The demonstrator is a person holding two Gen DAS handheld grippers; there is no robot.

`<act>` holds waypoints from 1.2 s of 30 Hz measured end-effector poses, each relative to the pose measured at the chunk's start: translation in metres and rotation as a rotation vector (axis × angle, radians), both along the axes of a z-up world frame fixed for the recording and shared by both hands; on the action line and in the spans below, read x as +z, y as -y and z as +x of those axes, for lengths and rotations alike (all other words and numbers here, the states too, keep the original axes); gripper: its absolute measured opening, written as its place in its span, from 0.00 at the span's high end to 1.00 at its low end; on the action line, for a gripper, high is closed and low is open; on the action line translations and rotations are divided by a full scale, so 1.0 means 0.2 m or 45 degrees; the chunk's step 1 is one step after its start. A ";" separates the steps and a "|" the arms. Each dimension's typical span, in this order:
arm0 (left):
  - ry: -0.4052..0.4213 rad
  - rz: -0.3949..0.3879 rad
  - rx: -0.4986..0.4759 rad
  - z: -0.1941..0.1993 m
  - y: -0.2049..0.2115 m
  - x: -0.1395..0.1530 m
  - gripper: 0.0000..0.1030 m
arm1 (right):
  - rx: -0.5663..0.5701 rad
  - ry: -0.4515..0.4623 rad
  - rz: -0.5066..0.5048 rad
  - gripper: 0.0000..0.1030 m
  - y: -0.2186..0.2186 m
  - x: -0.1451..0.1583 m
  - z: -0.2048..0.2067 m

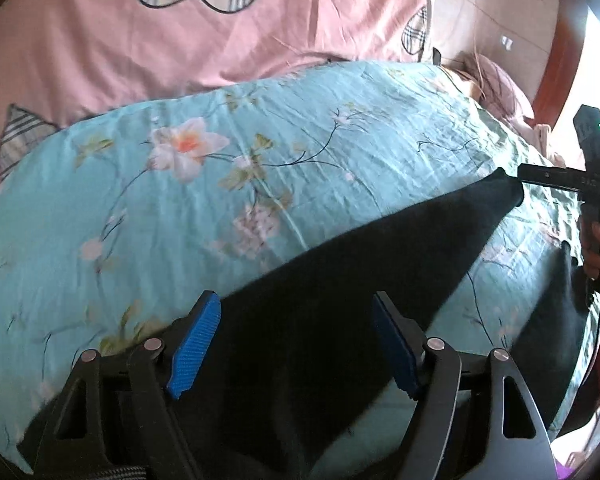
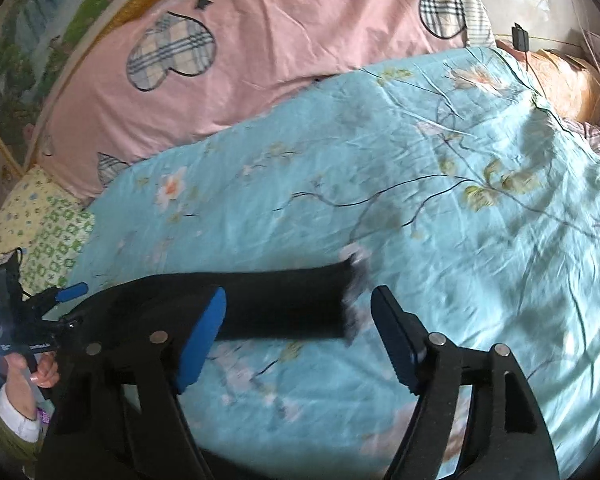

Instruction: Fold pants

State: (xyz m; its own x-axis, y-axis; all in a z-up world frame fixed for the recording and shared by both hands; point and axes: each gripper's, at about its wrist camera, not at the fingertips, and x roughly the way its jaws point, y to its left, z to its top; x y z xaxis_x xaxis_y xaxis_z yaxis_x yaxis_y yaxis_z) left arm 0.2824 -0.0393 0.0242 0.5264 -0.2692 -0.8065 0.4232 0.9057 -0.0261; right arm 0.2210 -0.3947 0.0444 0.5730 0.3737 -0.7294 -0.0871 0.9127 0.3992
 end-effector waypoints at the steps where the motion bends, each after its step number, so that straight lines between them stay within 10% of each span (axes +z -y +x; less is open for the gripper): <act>1: -0.015 -0.009 -0.017 0.03 0.01 -0.01 0.27 | -0.005 -0.021 -0.001 0.28 0.01 -0.02 0.03; 14: -0.246 0.089 -0.348 0.35 0.24 -0.27 0.28 | 0.099 -0.130 0.118 0.60 0.04 -0.15 0.17; 17: -0.288 0.086 -0.411 0.35 0.28 -0.31 0.44 | 0.124 -0.130 0.118 0.86 0.03 -0.15 0.18; 20: -0.314 0.041 -0.488 0.32 0.30 -0.28 0.84 | 0.145 -0.114 0.094 0.94 0.02 -0.13 0.18; 36: -0.135 -0.101 -0.487 -0.32 0.26 0.10 0.97 | 0.193 0.113 0.064 0.97 0.05 0.11 -0.06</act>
State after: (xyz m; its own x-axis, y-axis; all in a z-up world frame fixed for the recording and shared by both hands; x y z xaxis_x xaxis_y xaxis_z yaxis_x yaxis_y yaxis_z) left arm 0.2176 -0.0908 0.0440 0.2911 -0.4934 -0.8197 0.7207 0.6765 -0.1513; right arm 0.2082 -0.4050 0.0659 0.5686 0.4958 -0.6565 -0.2593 0.8653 0.4289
